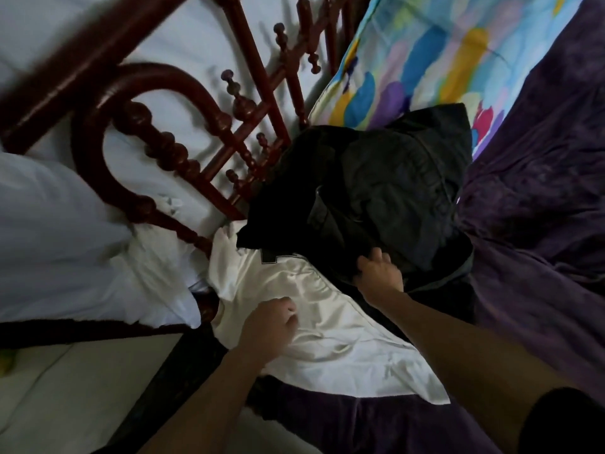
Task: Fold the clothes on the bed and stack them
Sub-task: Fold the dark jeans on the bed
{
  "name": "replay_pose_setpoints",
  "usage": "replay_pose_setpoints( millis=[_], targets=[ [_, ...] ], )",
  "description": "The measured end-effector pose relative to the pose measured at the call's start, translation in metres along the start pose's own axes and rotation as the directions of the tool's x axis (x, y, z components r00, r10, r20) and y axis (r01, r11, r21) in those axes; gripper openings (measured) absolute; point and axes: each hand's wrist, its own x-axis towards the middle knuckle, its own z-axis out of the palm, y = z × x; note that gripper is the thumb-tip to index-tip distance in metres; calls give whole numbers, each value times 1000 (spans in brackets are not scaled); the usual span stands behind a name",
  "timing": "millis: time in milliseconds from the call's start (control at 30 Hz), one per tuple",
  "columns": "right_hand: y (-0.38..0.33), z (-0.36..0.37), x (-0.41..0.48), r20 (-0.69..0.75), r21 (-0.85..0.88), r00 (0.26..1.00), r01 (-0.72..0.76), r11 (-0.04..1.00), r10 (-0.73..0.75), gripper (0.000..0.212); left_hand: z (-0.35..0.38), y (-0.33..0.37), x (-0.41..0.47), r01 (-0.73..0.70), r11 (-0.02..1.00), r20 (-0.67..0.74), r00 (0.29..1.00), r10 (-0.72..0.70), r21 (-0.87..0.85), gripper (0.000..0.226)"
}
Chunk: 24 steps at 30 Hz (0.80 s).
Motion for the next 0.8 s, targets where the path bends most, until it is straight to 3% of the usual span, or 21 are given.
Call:
replay_pose_setpoints(
  millis=[133, 233, 333, 400, 467, 567, 633, 733, 800],
  targets=[
    [16, -5, 1, 61, 287, 995, -99, 953, 85, 16, -1, 16, 32, -18, 997, 8, 1000, 17, 74, 25],
    [31, -33, -10, 64, 502, 985, -173, 848, 163, 17, -14, 42, 49, -120, 972, -48, 990, 132, 201, 43],
    [35, -71, -36, 73, 696, 994, -110, 709, 82, 14, -33, 77, 58, -261, 915, -118, 944, 309, 307, 71],
    [29, -93, -62, 90, 798, 996, -78, 597, 10, 16, -44, 97, 60, -335, 853, -87, 913, 399, 400, 84],
    [25, -119, -95, 118, 845, 992, -71, 530, -55, 14, -51, 116, 59, -415, 777, -16, 878, 479, 474, 78],
    [28, -152, -137, 152, 798, 978, -36, 602, -143, 16, -52, 133, 47, -513, 715, 59, 830, 555, 475, 47],
    [42, -170, -161, 135, 708, 986, -26, 706, -99, 29, -59, 145, 33, -593, 703, 52, 778, 627, 393, 35],
    [65, -191, -190, 25, 519, 1000, -25, 855, 14, 31, -96, 165, 9, -684, 703, -29, 712, 701, 193, 11],
    [76, -201, -205, -87, 380, 993, -40, 924, 79, 28, -128, 177, -6, -719, 683, -86, 678, 730, 127, 17]
  ],
)
